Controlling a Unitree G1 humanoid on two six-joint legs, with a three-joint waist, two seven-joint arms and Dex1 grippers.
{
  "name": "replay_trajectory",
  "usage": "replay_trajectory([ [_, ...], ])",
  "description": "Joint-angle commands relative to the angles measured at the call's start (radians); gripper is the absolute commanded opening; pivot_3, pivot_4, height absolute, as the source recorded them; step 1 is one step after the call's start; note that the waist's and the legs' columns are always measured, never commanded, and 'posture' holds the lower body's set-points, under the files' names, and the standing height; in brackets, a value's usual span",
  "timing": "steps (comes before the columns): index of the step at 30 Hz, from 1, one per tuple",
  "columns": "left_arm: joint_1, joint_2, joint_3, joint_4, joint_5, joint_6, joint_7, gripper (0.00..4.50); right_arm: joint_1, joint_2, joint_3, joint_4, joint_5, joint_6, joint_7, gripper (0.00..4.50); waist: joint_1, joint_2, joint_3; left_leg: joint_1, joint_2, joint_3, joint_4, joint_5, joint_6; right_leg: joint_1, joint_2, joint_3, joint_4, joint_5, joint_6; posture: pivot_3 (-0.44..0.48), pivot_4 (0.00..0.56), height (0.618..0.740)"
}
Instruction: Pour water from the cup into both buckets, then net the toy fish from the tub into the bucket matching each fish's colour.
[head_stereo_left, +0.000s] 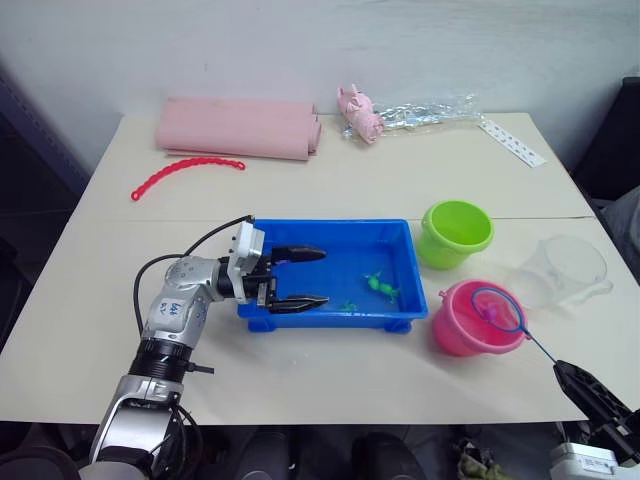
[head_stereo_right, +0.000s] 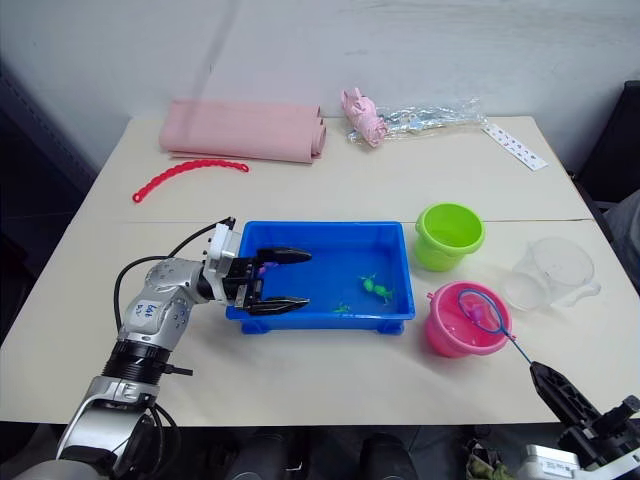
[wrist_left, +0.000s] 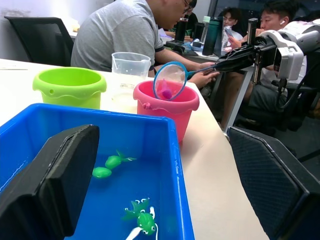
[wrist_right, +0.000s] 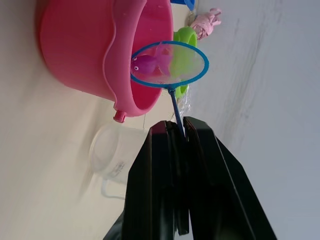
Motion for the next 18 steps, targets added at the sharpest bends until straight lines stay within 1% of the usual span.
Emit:
replay_trajectory([
  [1,-0.016,-0.011,0.009,0.004,0.001,-0.015,0.004,4.47,-0.015,-0.035,0.001,0.011,-0.018,0.022,-0.06,0.0,0.0,0.0,0.0,0.0,0.0,0.0,0.0,0.0,0.0,0.0,0.0,0.0,0.0,0.0,0.0,0.0,0.15,0.74],
  [3,-0.018,-0.018,0.01,0.006,0.001,-0.018,0.008,4.47,-0.01,-0.055,0.014,-0.007,-0.008,0.018,-0.059,0.0,0.0,0.0,0.0,0.0,0.0,0.0,0.0,0.0,0.0,0.0,0.0,0.0,0.0,0.0,0.0,0.0,0.15,0.74],
  [6,-0.016,-0.024,0.014,0.007,0.003,-0.025,0.017,4.47,0.02,-0.033,-0.002,-0.062,0.011,0.045,-0.056,0.0,0.003,0.0,0.0,0.0,0.0,0.0,0.0,0.0,0.0,0.0,0.0,0.0,0.0,0.0,0.0,0.0,0.15,0.74],
  [10,-0.006,-0.033,0.008,-0.006,0.004,-0.024,0.031,4.47,0.065,-0.002,0.07,-0.097,0.006,0.061,-0.029,0.0,0.002,0.0,0.0,0.0,0.0,0.0,0.0,0.0,0.0,0.0,0.0,0.0,0.0,0.0,0.0,0.0,0.15,0.74],
  [12,-0.002,-0.033,0.003,-0.013,0.006,-0.023,0.031,4.47,0.068,0.012,0.055,-0.122,0.003,0.089,-0.041,0.0,0.001,0.0,0.0,0.0,0.0,0.0,0.0,0.0,0.0,0.0,0.0,0.0,0.0,0.0,0.0,0.0,0.15,0.74],
  [14,-0.004,-0.034,0.008,-0.01,0.005,-0.024,0.037,4.47,0.053,-0.002,-0.009,-0.131,0.03,0.147,-0.042,0.0,0.0,0.0,0.0,0.0,0.0,0.0,0.0,0.0,0.0,0.0,0.0,0.0,0.001,0.0,0.0,0.0,0.15,0.74],
  [15,-0.005,-0.034,0.009,-0.007,0.005,-0.025,0.038,4.47,0.052,-0.008,-0.021,-0.129,0.039,0.164,-0.038,0.0,-0.001,0.0,0.0,0.0,0.0,0.0,0.0,0.0,0.0,0.0,0.0,0.0,0.001,0.0,0.0,0.0,0.15,0.74],
  [16,-0.006,-0.034,0.01,-0.005,0.006,-0.027,0.038,4.47,0.054,-0.015,-0.02,-0.126,0.046,0.172,-0.031,0.0,-0.001,0.0,0.0,0.0,0.0,0.0,0.0,0.0,0.0,0.0,0.0,0.0,0.001,0.0,0.0,0.0,0.15,0.74],
  [18,-0.007,-0.035,0.009,-0.004,0.008,-0.029,0.038,4.47,0.071,-0.016,0.023,-0.102,0.044,0.162,-0.027,0.0,0.0,0.0,0.0,0.0,0.0,0.0,0.0,0.0,0.0,0.0,0.0,0.0,0.001,0.0,0.0,0.0,0.15,0.74],
])
